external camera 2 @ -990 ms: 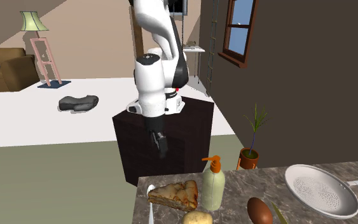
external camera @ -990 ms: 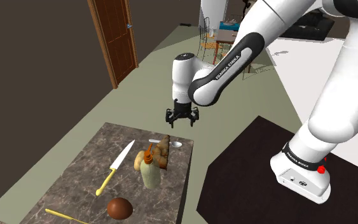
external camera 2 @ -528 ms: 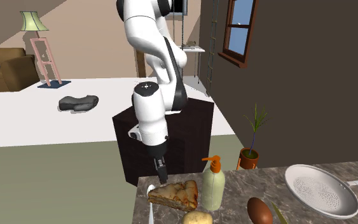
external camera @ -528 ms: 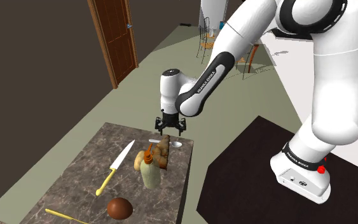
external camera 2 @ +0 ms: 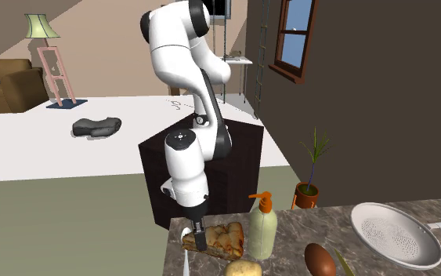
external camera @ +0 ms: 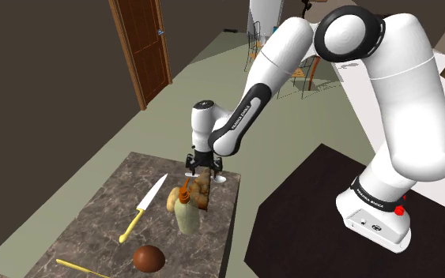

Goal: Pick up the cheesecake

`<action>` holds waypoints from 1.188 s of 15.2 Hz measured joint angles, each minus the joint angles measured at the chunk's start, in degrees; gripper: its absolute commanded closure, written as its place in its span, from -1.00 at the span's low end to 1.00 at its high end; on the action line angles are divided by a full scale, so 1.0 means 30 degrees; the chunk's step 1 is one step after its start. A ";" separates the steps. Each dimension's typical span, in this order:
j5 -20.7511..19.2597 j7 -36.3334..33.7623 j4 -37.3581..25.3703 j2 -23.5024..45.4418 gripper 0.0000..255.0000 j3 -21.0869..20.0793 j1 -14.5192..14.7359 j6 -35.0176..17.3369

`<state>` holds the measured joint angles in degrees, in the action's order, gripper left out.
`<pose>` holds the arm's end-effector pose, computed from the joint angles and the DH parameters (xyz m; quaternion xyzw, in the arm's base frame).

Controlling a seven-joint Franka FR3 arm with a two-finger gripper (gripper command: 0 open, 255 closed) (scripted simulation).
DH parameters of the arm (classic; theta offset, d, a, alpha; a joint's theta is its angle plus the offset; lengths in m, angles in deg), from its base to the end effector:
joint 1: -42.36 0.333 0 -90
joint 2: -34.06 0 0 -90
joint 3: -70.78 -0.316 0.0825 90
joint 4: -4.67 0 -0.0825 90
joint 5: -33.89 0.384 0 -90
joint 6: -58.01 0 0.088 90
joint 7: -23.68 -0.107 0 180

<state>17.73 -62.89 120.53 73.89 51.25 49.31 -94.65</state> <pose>0.5225 0.2728 0.1186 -0.9059 0.4212 0.0347 0.0270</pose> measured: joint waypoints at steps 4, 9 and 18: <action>-0.0306 -0.0197 -0.0492 0.1042 -1.00 0.0434 0.0387 -0.0577; -0.0366 -0.0259 -0.0528 0.1192 1.00 0.0523 0.0465 -0.0726; -0.0222 -0.0138 -0.0356 0.0745 1.00 0.0310 0.0272 -0.0396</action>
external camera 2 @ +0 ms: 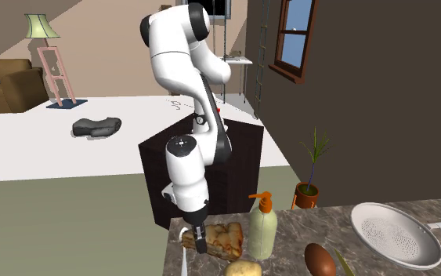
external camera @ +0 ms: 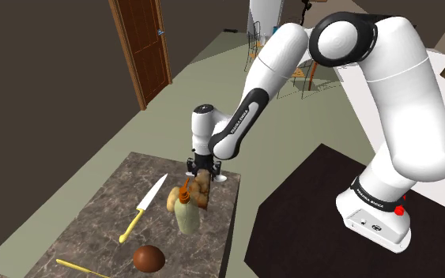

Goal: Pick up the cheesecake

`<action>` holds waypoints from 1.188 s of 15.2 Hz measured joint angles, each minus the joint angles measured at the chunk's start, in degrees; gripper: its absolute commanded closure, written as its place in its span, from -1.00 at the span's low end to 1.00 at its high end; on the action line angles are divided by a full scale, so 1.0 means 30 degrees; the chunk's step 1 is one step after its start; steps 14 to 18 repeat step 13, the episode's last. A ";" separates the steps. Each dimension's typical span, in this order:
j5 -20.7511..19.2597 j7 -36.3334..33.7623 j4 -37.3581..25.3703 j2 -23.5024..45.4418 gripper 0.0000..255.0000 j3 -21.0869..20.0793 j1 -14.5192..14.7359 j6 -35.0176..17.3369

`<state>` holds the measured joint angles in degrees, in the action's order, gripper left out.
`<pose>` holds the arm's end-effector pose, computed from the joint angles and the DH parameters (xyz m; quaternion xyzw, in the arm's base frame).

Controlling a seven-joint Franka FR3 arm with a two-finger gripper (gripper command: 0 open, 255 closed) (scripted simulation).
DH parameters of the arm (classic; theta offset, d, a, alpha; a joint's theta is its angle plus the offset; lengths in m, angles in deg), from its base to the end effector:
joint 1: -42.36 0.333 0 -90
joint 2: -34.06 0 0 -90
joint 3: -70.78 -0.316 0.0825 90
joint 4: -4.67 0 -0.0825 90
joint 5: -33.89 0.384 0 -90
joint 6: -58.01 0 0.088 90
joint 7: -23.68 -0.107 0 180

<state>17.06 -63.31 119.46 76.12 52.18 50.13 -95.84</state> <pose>0.5231 0.2736 0.1027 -0.9057 0.4215 0.0348 0.0268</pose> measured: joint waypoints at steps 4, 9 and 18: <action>0.0289 0.0119 0.0292 -0.0865 1.00 -0.0390 -0.0273 0.0587; 0.0720 0.0347 0.0663 -0.2000 1.00 -0.0911 -0.0687 0.1365; 0.1065 0.0546 0.0906 -0.2824 1.00 -0.1284 -0.1003 0.1950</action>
